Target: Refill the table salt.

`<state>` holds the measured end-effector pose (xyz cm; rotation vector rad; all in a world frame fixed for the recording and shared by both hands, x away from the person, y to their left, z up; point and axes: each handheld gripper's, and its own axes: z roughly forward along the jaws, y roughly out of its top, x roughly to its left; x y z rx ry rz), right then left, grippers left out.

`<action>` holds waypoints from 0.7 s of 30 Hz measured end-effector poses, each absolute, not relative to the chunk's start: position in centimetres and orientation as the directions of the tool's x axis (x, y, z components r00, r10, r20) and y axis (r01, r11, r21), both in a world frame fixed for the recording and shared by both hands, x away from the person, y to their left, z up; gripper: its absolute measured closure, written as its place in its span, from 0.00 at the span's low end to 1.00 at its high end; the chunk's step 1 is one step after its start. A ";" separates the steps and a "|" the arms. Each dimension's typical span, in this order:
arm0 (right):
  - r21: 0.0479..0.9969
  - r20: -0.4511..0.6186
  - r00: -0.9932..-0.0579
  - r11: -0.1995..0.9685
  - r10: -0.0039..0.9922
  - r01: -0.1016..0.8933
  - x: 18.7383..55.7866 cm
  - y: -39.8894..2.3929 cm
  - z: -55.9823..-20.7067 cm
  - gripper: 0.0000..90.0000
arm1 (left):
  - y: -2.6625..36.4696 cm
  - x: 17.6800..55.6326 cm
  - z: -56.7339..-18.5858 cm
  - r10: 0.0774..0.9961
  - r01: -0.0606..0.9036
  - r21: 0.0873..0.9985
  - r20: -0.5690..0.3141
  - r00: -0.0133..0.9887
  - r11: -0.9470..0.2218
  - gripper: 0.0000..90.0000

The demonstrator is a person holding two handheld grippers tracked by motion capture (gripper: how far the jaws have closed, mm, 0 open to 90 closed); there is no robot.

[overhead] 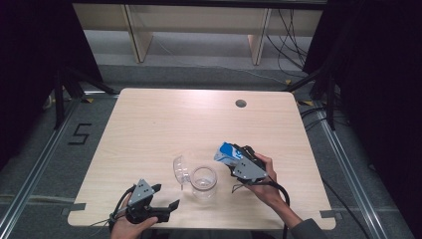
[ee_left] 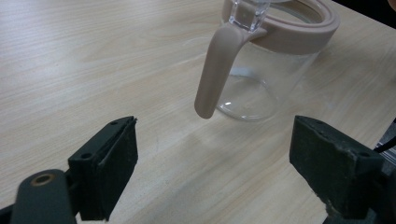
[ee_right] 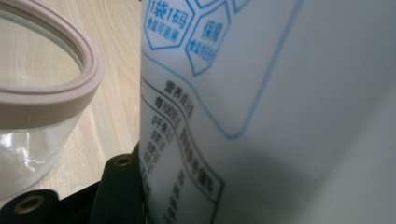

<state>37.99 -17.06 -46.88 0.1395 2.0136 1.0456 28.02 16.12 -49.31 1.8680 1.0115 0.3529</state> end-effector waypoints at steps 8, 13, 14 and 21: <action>0.693 -0.657 -0.636 0.656 0.404 -0.299 38.4 -16.8 -47.0 0.54 | 16.2 28.1 -49.3 0.768 0.495 0.848 -0.186 0.612 -0.190 0.17; 0.682 -0.670 -0.622 0.667 0.404 -0.301 38.6 -16.7 -47.1 0.54 | 16.2 28.0 -49.3 0.772 0.494 0.847 -0.178 0.610 -0.196 0.17; 0.674 -0.683 -0.611 0.668 0.400 -0.315 38.7 -16.6 -47.1 0.54 | 16.3 28.0 -49.3 0.764 0.483 0.851 -0.170 0.622 -0.204 0.17; 0.644 -0.706 -0.604 0.689 0.369 -0.333 38.1 -16.1 -46.9 0.55 | 16.3 27.8 -49.3 0.773 0.490 0.849 -0.172 0.611 -0.199 0.17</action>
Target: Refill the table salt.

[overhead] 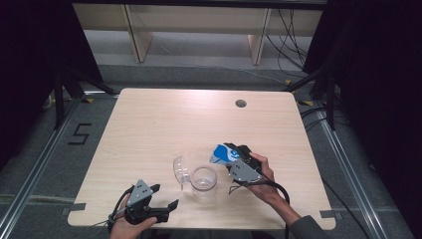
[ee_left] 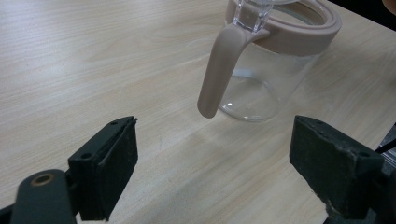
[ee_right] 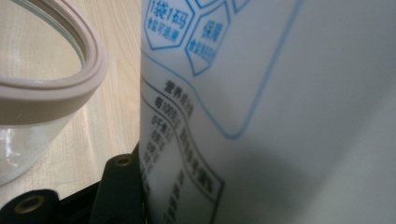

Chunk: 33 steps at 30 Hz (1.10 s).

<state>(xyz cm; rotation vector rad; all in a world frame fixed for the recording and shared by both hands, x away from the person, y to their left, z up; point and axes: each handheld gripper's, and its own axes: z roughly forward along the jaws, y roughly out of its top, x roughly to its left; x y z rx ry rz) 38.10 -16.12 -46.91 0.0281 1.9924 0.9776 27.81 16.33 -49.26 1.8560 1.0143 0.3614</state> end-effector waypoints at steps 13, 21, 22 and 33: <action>0.580 -0.754 -0.578 0.729 0.312 -0.363 38.0 -16.1 -47.0 0.55 | 16.2 27.8 -49.3 0.770 0.482 0.855 -0.175 0.613 -0.190 0.17; 0.509 -0.813 -0.522 0.751 0.259 -0.421 37.7 -15.8 -47.0 0.55 | 16.4 27.8 -49.2 0.767 0.474 0.859 -0.167 0.620 -0.196 0.17; 0.507 -0.814 -0.521 0.753 0.257 -0.420 37.6 -15.8 -47.1 0.55 | 16.3 27.8 -49.3 0.770 0.480 0.858 -0.179 0.612 -0.183 0.17; 0.456 -0.843 -0.496 0.768 0.211 -0.450 37.7 -15.7 -47.4 0.55 | 16.2 27.8 -49.3 0.772 0.485 0.855 -0.181 0.609 -0.183 0.17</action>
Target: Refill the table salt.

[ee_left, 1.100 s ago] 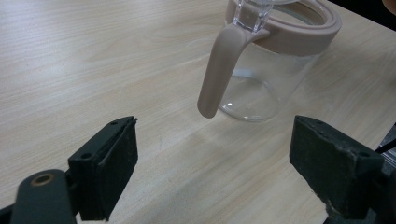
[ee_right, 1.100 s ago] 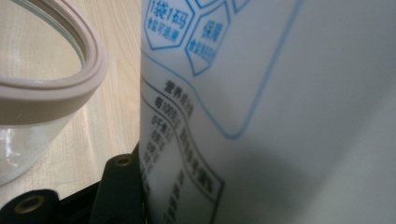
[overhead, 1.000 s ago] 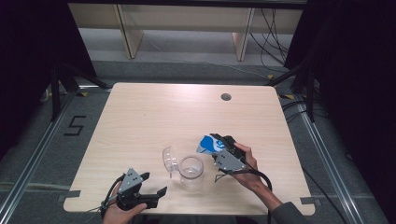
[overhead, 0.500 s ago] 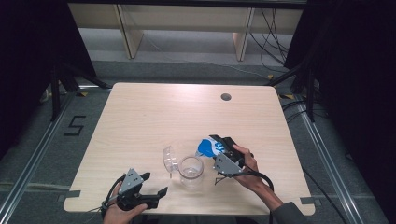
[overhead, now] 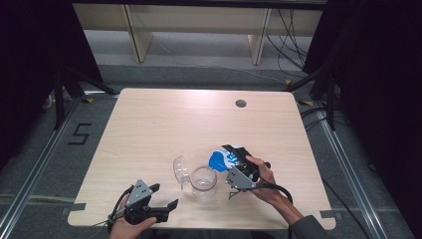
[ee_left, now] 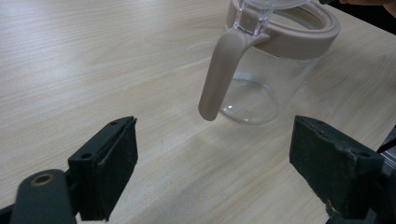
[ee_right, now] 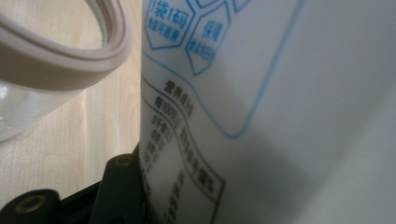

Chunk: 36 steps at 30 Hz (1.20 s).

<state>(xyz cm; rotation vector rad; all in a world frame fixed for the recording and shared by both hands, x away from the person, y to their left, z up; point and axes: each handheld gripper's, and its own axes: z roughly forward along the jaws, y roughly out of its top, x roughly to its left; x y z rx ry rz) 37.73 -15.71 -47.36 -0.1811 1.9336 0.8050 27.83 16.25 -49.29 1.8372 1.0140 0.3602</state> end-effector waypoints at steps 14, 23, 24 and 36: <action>0.357 -0.891 -0.437 0.789 0.127 -0.499 37.5 -15.4 -47.0 0.55 | 16.1 27.9 -49.4 0.768 0.482 0.854 -0.174 0.617 -0.195 0.17; 0.370 -0.885 -0.443 0.797 0.145 -0.478 37.1 -15.5 -47.3 0.55 | 16.1 27.9 -49.4 0.767 0.483 0.853 -0.172 0.618 -0.198 0.17; 0.368 -0.885 -0.443 0.797 0.143 -0.478 37.1 -15.5 -47.4 0.55 | 16.1 27.9 -49.4 0.767 0.483 0.853 -0.172 0.618 -0.198 0.17; 0.327 -0.904 -0.413 0.800 0.109 -0.503 37.0 -15.5 -47.4 0.55 | 16.0 27.9 -49.5 0.762 0.483 0.851 -0.170 0.624 -0.206 0.17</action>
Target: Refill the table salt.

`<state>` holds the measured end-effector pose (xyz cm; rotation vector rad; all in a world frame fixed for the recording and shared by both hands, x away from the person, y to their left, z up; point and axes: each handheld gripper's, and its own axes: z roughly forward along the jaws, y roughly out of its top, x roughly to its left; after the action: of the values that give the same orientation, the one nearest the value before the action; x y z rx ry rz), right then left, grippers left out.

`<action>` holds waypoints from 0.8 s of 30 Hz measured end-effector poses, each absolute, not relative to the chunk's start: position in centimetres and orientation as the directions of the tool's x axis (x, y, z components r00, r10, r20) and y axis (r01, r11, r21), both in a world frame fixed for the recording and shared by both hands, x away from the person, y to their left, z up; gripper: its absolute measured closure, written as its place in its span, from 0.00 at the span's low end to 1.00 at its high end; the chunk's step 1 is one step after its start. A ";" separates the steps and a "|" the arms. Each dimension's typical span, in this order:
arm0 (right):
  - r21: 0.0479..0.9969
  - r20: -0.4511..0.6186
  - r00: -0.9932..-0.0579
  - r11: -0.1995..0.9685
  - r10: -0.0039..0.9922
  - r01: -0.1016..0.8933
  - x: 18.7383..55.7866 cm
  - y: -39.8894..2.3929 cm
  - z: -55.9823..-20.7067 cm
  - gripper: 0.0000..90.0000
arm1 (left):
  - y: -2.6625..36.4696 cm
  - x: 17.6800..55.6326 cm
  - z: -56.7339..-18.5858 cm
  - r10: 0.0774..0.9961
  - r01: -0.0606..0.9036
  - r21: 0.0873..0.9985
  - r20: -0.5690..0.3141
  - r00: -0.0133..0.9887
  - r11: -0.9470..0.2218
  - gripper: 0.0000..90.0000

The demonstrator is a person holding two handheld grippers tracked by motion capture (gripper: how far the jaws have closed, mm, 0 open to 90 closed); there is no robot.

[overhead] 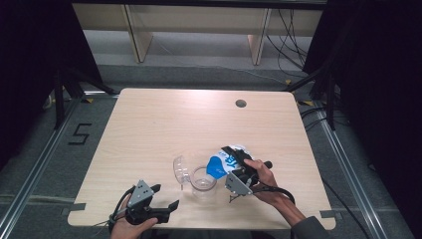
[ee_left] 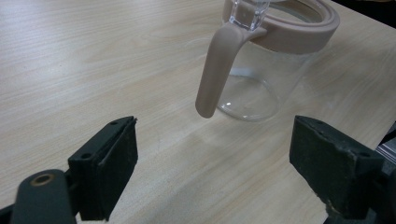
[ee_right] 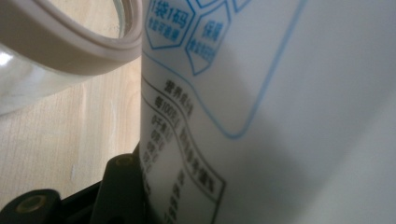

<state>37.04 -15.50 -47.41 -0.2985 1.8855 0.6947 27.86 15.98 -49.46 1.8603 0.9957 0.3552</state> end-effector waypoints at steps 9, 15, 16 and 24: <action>0.275 -0.924 -0.377 0.803 0.068 -0.528 37.0 -15.5 -47.6 0.55 | 16.0 27.8 -49.5 0.761 0.482 0.850 -0.166 0.628 -0.211 0.17; 0.250 -0.932 -0.358 0.810 0.053 -0.531 36.9 -15.4 -47.6 0.56 | 16.0 27.7 -49.4 0.763 0.482 0.849 -0.160 0.626 -0.217 0.17; 0.223 -0.936 -0.350 0.817 0.028 -0.532 36.9 -15.4 -47.4 0.56 | 16.0 27.7 -49.4 0.763 0.482 0.849 -0.159 0.626 -0.218 0.17; 0.203 -0.942 -0.335 0.808 0.007 -0.553 36.9 -15.2 -47.4 0.56 | 15.8 27.7 -49.5 0.757 0.479 0.851 -0.164 0.632 -0.215 0.17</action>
<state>36.92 -15.19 -47.42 -0.4165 1.8379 0.6037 27.73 15.84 -49.53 1.8688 0.9848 0.3543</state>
